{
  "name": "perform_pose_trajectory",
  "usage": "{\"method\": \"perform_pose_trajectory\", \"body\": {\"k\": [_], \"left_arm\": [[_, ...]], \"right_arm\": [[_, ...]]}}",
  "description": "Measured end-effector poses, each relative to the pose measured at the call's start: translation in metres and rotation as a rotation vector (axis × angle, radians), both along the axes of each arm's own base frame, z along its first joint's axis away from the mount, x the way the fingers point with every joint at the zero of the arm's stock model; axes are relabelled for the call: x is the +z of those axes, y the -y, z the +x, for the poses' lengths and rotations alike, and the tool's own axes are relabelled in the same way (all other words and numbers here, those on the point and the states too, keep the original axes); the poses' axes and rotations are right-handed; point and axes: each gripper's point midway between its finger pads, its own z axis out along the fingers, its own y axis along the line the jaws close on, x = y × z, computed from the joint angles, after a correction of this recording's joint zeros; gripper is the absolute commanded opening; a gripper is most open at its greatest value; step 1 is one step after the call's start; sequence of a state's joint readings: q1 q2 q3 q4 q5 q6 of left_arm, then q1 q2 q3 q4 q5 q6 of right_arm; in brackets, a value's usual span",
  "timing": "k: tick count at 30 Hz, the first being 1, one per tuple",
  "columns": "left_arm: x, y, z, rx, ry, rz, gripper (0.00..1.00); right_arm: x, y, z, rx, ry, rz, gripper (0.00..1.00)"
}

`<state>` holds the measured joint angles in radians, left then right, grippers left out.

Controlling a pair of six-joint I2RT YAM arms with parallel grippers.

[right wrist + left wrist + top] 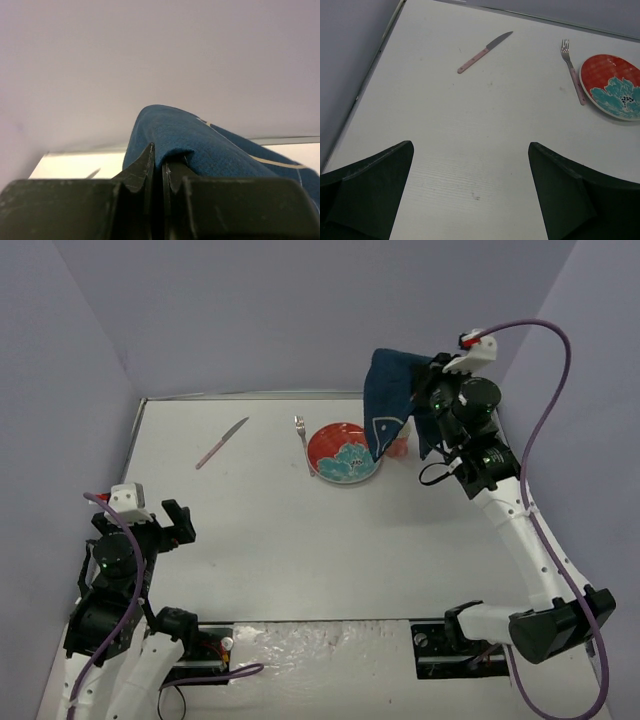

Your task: Set the dinner table for one person

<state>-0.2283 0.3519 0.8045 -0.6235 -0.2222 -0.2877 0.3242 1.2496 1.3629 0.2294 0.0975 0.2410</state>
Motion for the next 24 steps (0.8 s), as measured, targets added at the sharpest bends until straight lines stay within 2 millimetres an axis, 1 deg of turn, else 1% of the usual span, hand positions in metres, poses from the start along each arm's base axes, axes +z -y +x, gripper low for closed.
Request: {"method": "perform_pose_trajectory", "body": {"k": [2, 4, 7, 9, 10, 11, 12, 13, 14, 15, 16, 18, 19, 20, 21, 22, 24], "left_arm": [[0.009, 0.002, 0.000, -0.007, 0.001, -0.008, 0.97], [0.020, 0.003, 0.001, -0.010, 0.012, -0.015, 0.97], [0.033, 0.003, -0.001, -0.009, 0.028, -0.022, 0.97], [0.041, 0.002, -0.002, -0.009, 0.038, -0.024, 0.97], [0.044, 0.002, -0.003, -0.008, 0.042, -0.025, 0.97], [0.046, 0.002, -0.004, -0.008, 0.044, -0.026, 0.97], [0.047, 0.001, -0.005, -0.008, 0.044, -0.026, 0.97], [0.047, 0.001, -0.006, -0.008, 0.041, -0.028, 0.97], [0.047, 0.001, -0.007, -0.008, 0.037, -0.028, 0.97], [0.045, 0.001, -0.008, -0.007, 0.031, -0.029, 0.97], [0.043, 0.001, -0.009, -0.007, 0.024, -0.029, 0.97], [0.040, 0.002, -0.009, -0.008, 0.012, -0.033, 0.97], [0.039, 0.002, -0.009, -0.011, 0.006, -0.036, 0.97], [0.036, 0.004, -0.009, -0.013, 0.000, -0.041, 0.97], [0.032, 0.005, -0.008, -0.017, -0.013, -0.043, 0.97], [0.028, 0.006, -0.007, -0.021, -0.026, -0.045, 0.97], [0.018, 0.011, -0.003, -0.034, -0.063, -0.054, 0.97]], "right_arm": [[-0.015, -0.048, -0.009, 0.168, -0.040, -0.022, 0.00], [-0.034, -0.098, -0.024, 0.339, -0.088, -0.047, 0.00], [-0.065, -0.165, -0.057, 0.562, -0.155, -0.094, 0.00], [-0.084, -0.206, -0.086, 0.697, -0.188, -0.128, 0.00], [-0.094, -0.224, -0.101, 0.759, -0.202, -0.144, 0.02], [-0.104, -0.241, -0.116, 0.816, -0.216, -0.162, 0.07], [-0.114, -0.255, -0.129, 0.868, -0.231, -0.178, 0.14], [-0.127, -0.267, -0.142, 0.913, -0.248, -0.194, 0.26], [-0.143, -0.274, -0.153, 0.946, -0.274, -0.210, 0.37], [-0.159, -0.278, -0.159, 0.963, -0.304, -0.227, 0.40], [-0.177, -0.279, -0.163, 0.968, -0.336, -0.242, 0.47], [-0.214, -0.274, -0.164, 0.952, -0.408, -0.274, 0.60], [-0.236, -0.267, -0.163, 0.924, -0.452, -0.292, 0.64], [-0.251, -0.261, -0.162, 0.900, -0.483, -0.305, 0.69], [-0.275, -0.249, -0.163, 0.863, -0.539, -0.330, 0.74], [-0.298, -0.235, -0.165, 0.825, -0.595, -0.357, 0.75], [-0.328, -0.212, -0.165, 0.753, -0.674, -0.390, 0.75]]}}
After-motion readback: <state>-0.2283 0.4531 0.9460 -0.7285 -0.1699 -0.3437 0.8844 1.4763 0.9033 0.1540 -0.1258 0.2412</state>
